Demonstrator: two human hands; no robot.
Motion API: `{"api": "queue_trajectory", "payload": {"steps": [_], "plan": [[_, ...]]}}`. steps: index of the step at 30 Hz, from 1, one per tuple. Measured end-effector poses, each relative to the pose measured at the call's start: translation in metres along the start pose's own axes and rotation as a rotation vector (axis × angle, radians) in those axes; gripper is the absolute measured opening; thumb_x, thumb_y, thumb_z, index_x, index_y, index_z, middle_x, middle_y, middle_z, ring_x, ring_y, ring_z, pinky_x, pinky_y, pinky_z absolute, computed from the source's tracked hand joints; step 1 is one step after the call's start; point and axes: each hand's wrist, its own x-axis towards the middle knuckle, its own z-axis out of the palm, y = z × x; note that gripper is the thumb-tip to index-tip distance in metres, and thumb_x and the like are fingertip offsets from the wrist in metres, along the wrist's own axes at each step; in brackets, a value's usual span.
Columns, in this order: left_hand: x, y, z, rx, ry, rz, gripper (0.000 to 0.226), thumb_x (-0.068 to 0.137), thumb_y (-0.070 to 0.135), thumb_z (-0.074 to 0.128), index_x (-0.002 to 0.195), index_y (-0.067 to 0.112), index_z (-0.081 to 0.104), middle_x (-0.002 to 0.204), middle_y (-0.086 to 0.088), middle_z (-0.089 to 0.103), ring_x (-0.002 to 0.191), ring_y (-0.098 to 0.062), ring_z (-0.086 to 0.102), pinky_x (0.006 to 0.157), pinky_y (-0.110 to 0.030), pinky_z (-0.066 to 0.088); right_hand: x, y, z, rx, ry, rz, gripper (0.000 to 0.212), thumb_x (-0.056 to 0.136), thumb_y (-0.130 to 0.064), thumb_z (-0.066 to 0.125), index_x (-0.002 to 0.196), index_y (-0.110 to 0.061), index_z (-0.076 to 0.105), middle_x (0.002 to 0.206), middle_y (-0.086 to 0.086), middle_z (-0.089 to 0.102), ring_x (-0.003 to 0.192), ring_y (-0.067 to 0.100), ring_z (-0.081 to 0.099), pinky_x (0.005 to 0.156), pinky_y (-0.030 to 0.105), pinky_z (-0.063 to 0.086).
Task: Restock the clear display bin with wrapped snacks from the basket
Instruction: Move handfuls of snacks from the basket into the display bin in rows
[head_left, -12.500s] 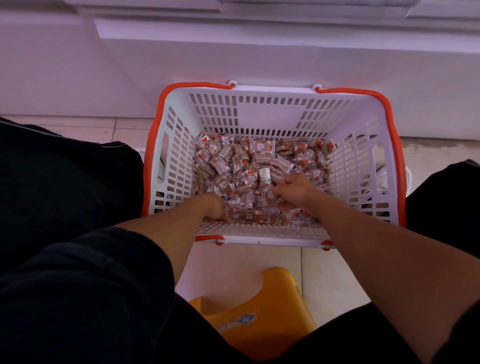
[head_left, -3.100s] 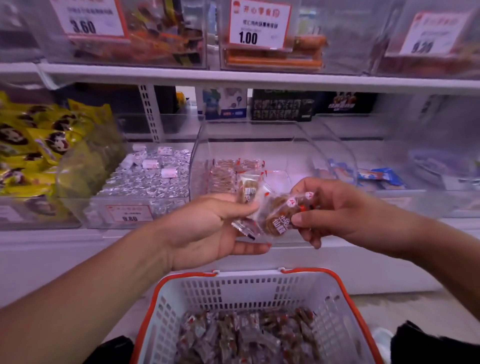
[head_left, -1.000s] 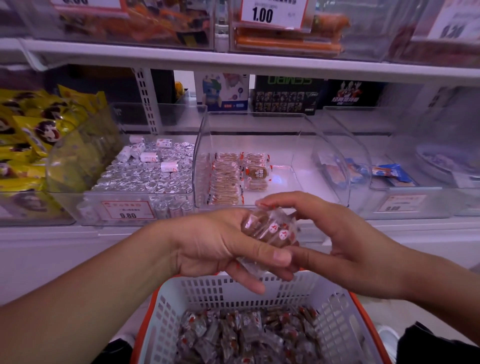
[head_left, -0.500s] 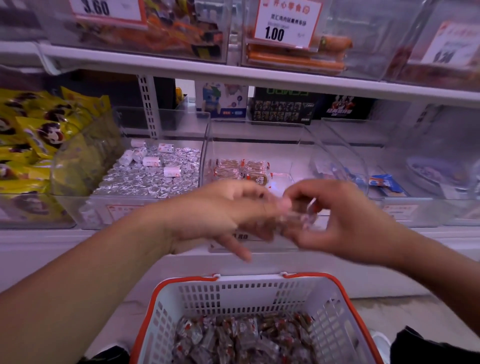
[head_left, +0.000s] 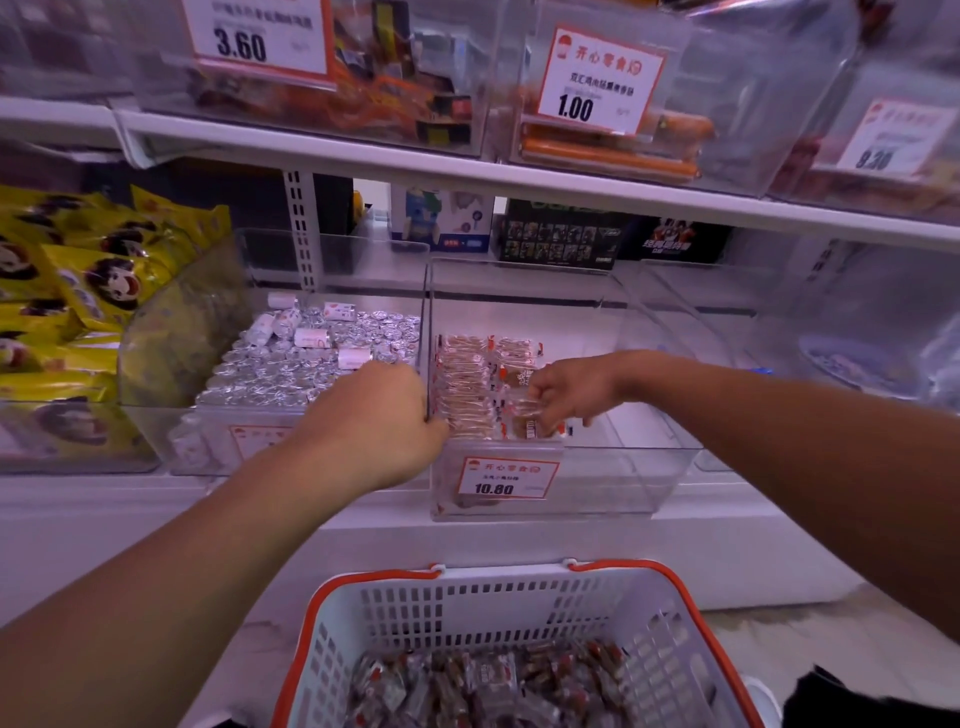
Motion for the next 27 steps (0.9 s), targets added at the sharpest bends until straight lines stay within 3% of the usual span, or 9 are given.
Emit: {"api": "queue_trajectory", "payload": {"steps": [4, 8, 13, 18, 23, 27], "plan": [[0.0, 0.0, -0.001, 0.007, -0.014, 0.021, 0.041, 0.088, 0.034, 0.06, 0.056, 0.009, 0.055, 0.057, -0.005, 0.054, 0.059, -0.024, 0.057, 0.054, -0.028, 0.038, 0.001, -0.001, -0.002, -0.067, 0.086, -0.054, 0.026, 0.086, -0.023, 0.07, 0.105, -0.015, 0.055, 0.099, 0.003, 0.062, 0.085, 0.018, 0.056, 0.07, 0.036, 0.051], [-0.001, -0.002, 0.0, -0.013, -0.013, 0.032, 0.04, 0.088, 0.032, 0.059, 0.056, 0.008, 0.053, 0.057, -0.005, 0.052, 0.06, -0.026, 0.055, 0.056, -0.029, 0.037, -0.001, -0.005, -0.014, -0.111, 0.293, -0.125, 0.028, 0.084, -0.025, 0.072, 0.105, -0.017, 0.056, 0.1, 0.002, 0.063, 0.081, 0.015, 0.057, 0.065, 0.027, 0.044], [-0.001, -0.002, 0.0, -0.01, -0.009, 0.05, 0.042, 0.088, 0.033, 0.059, 0.055, 0.01, 0.05, 0.057, -0.004, 0.049, 0.061, -0.028, 0.053, 0.057, -0.03, 0.035, 0.011, 0.003, -0.008, -0.249, 0.347, -0.109, 0.028, 0.085, -0.022, 0.071, 0.107, -0.017, 0.053, 0.103, 0.001, 0.059, 0.092, 0.021, 0.054, 0.071, 0.028, 0.037], [-0.001, -0.004, 0.001, -0.028, -0.02, 0.058, 0.042, 0.09, 0.034, 0.058, 0.056, 0.009, 0.054, 0.057, -0.006, 0.053, 0.059, -0.026, 0.056, 0.055, -0.029, 0.036, 0.021, 0.012, -0.011, -0.253, 0.469, -0.037, 0.033, 0.085, -0.024, 0.07, 0.112, -0.011, 0.056, 0.109, 0.008, 0.062, 0.094, 0.024, 0.055, 0.08, 0.033, 0.046], [0.0, -0.003, 0.001, -0.03, -0.02, 0.047, 0.04, 0.089, 0.034, 0.058, 0.057, 0.01, 0.054, 0.06, -0.005, 0.053, 0.063, -0.029, 0.057, 0.058, -0.03, 0.039, 0.023, 0.013, -0.013, -0.263, 0.45, -0.027, 0.035, 0.085, -0.031, 0.071, 0.111, -0.012, 0.058, 0.105, 0.005, 0.059, 0.092, 0.023, 0.053, 0.076, 0.03, 0.042], [-0.001, -0.004, 0.001, -0.027, -0.007, 0.046, 0.038, 0.087, 0.033, 0.059, 0.058, 0.009, 0.055, 0.061, -0.006, 0.053, 0.062, -0.028, 0.056, 0.058, -0.029, 0.039, 0.023, 0.01, -0.001, -0.39, 0.515, -0.052, 0.024, 0.084, -0.031, 0.068, 0.097, -0.018, 0.052, 0.1, 0.007, 0.056, 0.088, 0.026, 0.055, 0.071, 0.03, 0.039]]}}
